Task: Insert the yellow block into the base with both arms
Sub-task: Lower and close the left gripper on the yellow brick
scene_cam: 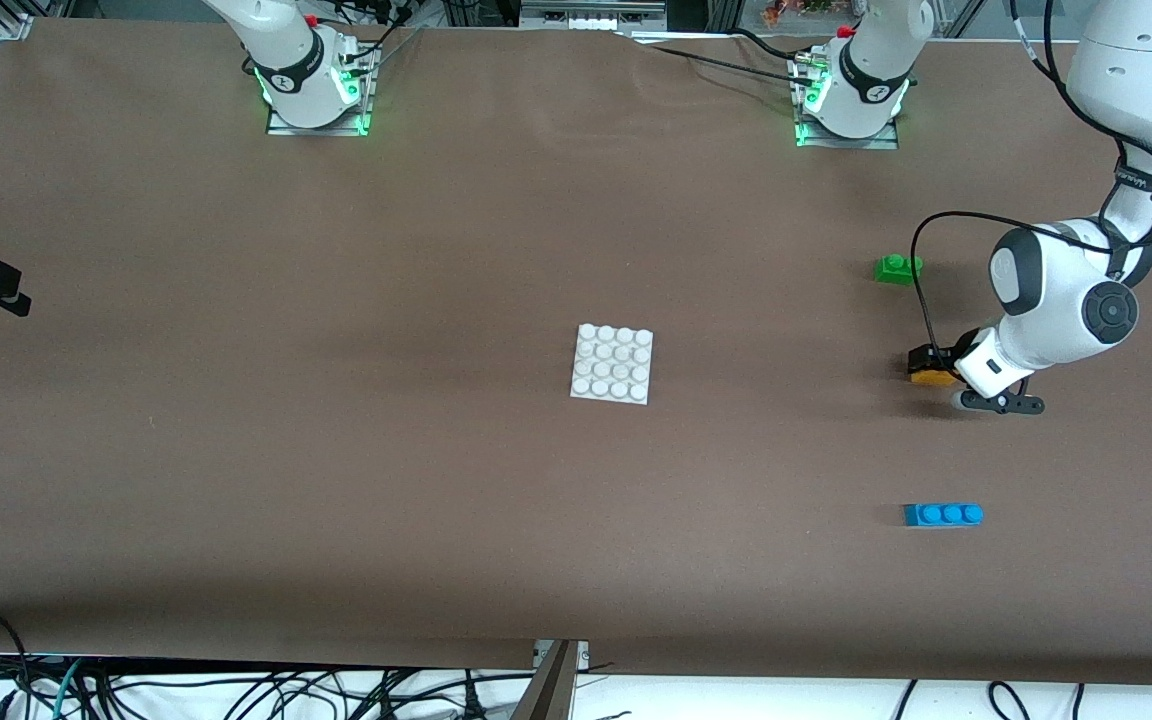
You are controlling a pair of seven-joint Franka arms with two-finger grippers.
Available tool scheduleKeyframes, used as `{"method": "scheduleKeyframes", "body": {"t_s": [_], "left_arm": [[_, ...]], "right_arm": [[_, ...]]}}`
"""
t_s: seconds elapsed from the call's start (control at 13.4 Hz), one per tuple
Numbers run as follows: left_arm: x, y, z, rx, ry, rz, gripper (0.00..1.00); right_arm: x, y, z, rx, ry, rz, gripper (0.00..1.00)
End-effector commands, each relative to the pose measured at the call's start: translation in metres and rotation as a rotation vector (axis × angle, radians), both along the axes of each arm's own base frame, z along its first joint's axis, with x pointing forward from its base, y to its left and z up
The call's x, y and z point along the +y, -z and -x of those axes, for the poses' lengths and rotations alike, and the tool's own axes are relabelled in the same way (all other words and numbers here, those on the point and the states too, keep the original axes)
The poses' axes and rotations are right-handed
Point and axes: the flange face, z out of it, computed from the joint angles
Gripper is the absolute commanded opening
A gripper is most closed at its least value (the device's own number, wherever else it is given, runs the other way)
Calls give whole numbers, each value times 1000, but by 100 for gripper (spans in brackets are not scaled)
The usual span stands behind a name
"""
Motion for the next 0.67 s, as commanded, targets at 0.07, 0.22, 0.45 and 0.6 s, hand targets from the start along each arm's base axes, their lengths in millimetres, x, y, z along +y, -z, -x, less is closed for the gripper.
{"method": "scheduleKeyframes", "body": {"t_s": [0.07,0.22,0.45,0.6], "left_arm": [[5,-1,-5,-5,10,13,12],[4,-10,-6,-6,4,11,0],[-13,-61,-22,61,8,34,0],[-55,-107,-43,147,-14,55,0]], "right_arm": [[0,-5,1,4,-12,-4,100],[0,-5,1,4,-12,-4,100],[0,-4,1,5,-12,-4,100],[0,-4,1,5,-12,-4,100]]}}
